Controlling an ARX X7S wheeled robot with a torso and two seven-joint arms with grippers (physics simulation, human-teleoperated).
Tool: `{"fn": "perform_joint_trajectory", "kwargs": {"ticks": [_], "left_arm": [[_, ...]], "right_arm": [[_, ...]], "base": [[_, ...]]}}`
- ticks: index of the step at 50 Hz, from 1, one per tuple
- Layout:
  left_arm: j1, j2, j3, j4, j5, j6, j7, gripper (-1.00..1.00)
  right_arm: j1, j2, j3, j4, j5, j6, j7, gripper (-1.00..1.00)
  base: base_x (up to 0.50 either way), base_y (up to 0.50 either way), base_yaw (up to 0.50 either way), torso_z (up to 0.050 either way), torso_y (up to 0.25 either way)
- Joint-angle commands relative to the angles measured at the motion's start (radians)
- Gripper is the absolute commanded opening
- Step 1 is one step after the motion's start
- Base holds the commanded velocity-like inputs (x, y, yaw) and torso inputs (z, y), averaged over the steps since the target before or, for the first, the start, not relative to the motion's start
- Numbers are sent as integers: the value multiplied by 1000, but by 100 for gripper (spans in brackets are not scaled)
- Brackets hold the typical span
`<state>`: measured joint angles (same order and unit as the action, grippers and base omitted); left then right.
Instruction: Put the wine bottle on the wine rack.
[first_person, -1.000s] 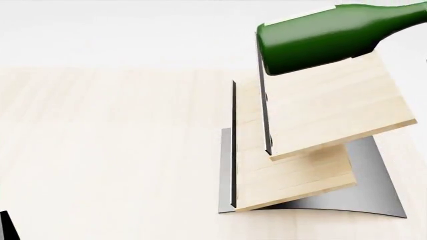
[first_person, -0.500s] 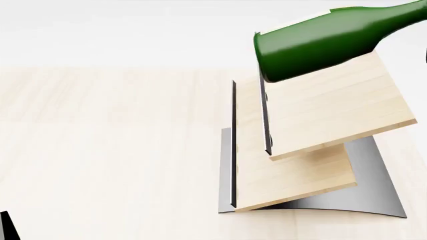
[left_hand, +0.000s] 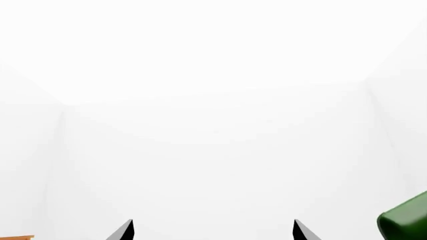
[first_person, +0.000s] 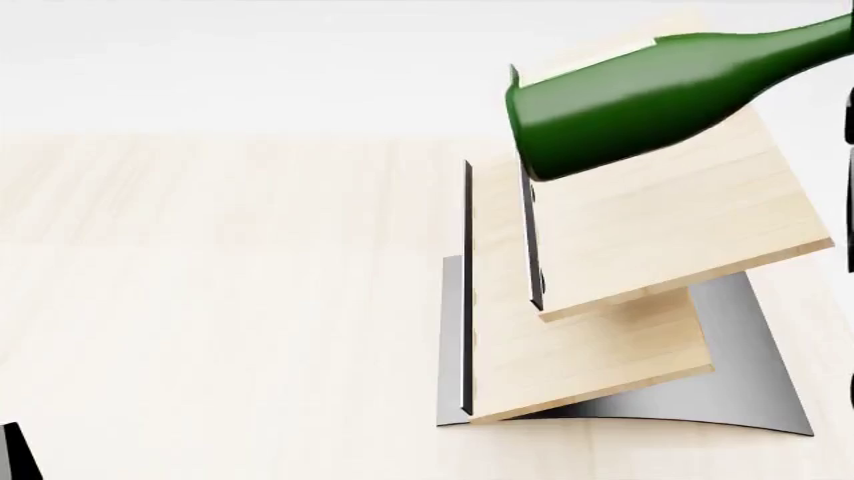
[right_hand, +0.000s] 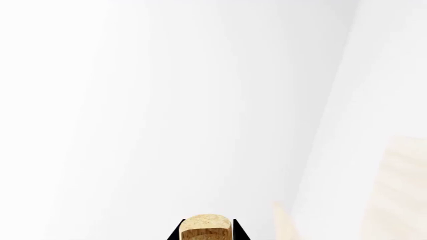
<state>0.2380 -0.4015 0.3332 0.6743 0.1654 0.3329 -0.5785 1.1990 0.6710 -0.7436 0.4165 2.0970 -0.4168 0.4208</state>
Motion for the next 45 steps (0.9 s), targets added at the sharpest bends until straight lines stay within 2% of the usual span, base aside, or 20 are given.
{"fn": "perform_joint_trajectory", "kwargs": {"ticks": [1, 45], "left_arm": [[0, -2, 3, 0, 2, -1, -3, 100], [-4, -10, 10, -3, 1, -1, -14, 100]], "right_arm": [[4, -4, 16, 15, -39, 9, -15, -100], [-69, 14, 37, -45, -50, -20, -12, -100]], "base": [[0, 0, 0, 0, 0], [0, 0, 0, 0, 1]]}}
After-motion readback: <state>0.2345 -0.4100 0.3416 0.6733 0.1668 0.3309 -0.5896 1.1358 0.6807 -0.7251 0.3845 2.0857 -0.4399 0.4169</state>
